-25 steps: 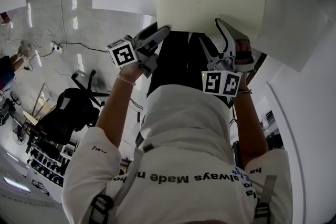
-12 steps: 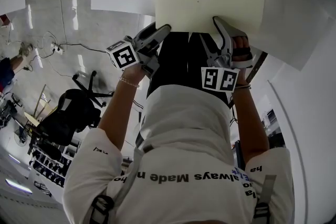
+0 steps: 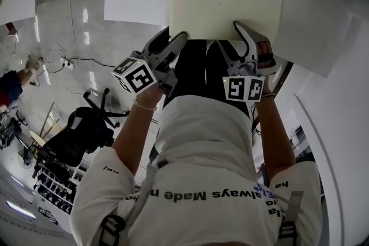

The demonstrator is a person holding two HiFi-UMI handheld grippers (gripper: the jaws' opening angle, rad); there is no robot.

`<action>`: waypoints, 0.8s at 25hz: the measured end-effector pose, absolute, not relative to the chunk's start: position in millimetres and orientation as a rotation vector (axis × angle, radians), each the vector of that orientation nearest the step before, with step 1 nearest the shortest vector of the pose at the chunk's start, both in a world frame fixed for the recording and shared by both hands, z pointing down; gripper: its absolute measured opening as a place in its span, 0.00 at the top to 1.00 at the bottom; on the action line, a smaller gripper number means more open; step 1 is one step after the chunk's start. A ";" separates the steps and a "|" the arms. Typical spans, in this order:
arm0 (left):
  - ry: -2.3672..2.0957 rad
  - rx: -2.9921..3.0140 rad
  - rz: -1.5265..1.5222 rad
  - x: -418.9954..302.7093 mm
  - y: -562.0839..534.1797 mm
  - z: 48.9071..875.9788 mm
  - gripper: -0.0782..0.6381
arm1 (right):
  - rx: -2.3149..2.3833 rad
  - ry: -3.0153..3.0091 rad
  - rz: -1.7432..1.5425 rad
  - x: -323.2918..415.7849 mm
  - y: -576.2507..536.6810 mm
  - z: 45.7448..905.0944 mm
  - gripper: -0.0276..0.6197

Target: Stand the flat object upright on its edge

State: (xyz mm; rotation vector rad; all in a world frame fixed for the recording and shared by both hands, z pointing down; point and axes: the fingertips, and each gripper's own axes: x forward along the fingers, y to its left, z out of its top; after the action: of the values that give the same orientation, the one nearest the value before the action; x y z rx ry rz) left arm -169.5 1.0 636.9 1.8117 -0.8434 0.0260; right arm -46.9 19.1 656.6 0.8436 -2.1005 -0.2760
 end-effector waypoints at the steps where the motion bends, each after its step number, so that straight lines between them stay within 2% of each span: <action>1: -0.861 1.833 0.032 -165.4 -1.2 628.8 0.48 | 0.858 -2.114 -0.274 -43.2 17.5 653.4 0.51; 11: -0.917 2.026 -0.005 -106.8 -26.6 545.8 0.49 | 0.997 -2.242 -0.196 5.1 -7.5 616.2 0.51; 20: -0.847 2.220 -0.013 -44.8 -41.7 503.0 0.49 | 1.120 -2.272 -0.100 54.6 -29.2 599.3 0.51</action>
State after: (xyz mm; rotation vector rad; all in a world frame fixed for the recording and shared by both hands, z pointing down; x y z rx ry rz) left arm -44.8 -41.7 503.0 2.2203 -0.8475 -0.0129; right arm 54.6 -29.2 599.3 1.1202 -2.2722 -0.0999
